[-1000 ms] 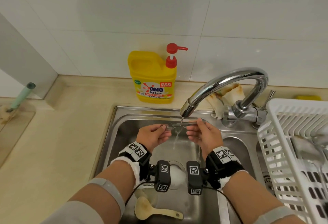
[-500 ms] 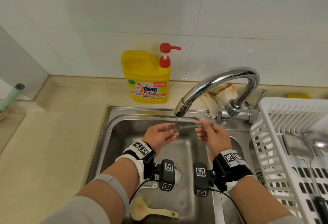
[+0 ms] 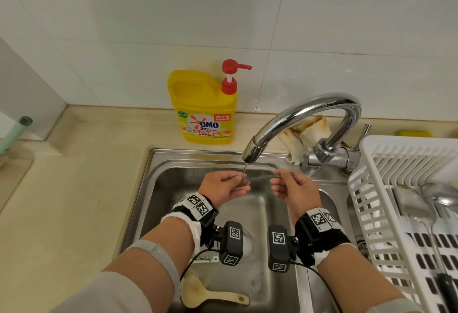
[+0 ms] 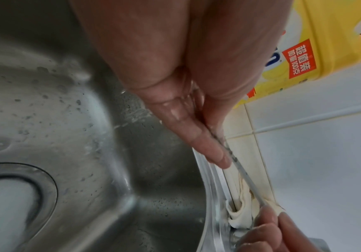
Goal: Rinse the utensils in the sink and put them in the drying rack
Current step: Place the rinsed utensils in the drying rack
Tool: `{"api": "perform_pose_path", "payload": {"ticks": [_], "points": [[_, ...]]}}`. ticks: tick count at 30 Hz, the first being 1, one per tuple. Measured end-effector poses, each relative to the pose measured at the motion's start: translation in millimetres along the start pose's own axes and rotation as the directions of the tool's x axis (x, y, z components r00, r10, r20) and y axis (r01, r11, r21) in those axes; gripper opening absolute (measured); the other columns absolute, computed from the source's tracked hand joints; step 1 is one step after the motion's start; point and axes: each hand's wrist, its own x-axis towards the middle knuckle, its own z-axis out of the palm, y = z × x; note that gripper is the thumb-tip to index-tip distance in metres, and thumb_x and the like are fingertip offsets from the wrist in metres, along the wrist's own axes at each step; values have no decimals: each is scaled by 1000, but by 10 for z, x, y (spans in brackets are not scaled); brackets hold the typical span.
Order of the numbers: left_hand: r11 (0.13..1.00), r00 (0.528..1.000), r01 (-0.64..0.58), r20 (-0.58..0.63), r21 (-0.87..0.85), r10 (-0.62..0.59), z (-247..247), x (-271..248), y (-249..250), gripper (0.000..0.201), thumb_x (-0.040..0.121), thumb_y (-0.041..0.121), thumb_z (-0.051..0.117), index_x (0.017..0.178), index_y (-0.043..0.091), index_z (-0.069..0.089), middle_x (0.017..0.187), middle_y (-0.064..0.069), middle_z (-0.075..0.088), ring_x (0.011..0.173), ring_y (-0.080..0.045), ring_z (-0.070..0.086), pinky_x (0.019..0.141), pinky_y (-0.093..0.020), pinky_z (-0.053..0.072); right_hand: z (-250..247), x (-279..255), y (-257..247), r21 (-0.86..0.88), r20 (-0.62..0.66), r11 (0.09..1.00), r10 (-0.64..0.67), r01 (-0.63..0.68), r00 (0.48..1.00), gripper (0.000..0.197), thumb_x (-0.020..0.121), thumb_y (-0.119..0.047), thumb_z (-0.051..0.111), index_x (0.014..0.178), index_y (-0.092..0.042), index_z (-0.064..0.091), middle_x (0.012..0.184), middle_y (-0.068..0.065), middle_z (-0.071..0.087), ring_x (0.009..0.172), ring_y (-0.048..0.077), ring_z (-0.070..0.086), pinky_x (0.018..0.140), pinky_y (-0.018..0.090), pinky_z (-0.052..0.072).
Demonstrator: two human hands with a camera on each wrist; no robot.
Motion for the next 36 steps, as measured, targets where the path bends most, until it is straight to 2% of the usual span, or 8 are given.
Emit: {"api": "perform_pose_path", "payload": {"ticks": [6,8,11,16,23,26,31,36], "points": [[998,997,-21,-81,-61,16,-133,-77,43,18,94,-7,58,111,-6,66,97,-19,73,84,-27,76,73,-26,61,99,-35,46,-56,39,998,33,-31,999,9,97,-8,60,92,-8,67,72,13,73,57,18,66,56,26,56],[999,992,-27,-128,-44,21,-206,-101,69,15,93,-6,62,107,-5,66,96,-20,74,82,-28,76,71,-25,62,94,-35,66,-243,69,970,7,10,998,10,96,-8,62,87,-10,67,74,10,74,64,20,68,61,27,56],[996,984,-33,-175,78,46,-321,-149,97,12,91,-2,66,102,-1,70,95,-22,74,75,-24,76,67,-25,62,75,-7,92,-751,193,639,-28,166,981,14,88,-22,70,75,-30,72,74,-9,70,76,11,65,71,23,47],[931,977,-95,-147,351,155,-364,-278,127,11,90,3,69,99,7,74,88,-14,76,72,-19,75,66,-24,60,267,-176,14,-846,427,349,-10,404,904,7,85,-42,68,83,-41,75,88,-19,71,89,2,61,81,23,44],[858,967,-251,81,448,241,-184,-659,311,21,90,-2,64,97,13,77,85,-5,74,78,-17,71,79,-30,60,238,-552,-170,-762,550,402,-11,507,835,18,92,-35,65,104,-28,77,93,-12,74,88,6,66,86,25,50],[854,954,-297,163,426,251,-80,-819,364,20,91,-4,62,100,9,75,93,-13,74,80,-19,70,83,-35,60,124,-735,-246,-692,598,480,-39,540,801,12,93,-28,66,96,-24,77,77,-11,72,72,6,64,78,27,51],[823,935,-351,219,446,281,229,-993,398,23,94,7,63,113,18,70,106,-1,73,88,-17,74,81,-32,60,-158,-1017,-470,-684,540,571,-20,453,841,9,90,-24,72,90,-15,72,74,6,71,60,9,66,65,22,50],[489,879,-467,329,736,345,648,-1001,258,22,96,12,56,105,25,71,106,9,69,99,-8,64,92,-24,47,-687,-1267,-806,-696,400,607,-115,383,909,8,90,-20,72,90,-11,71,74,9,71,61,12,66,63,24,49]]}}
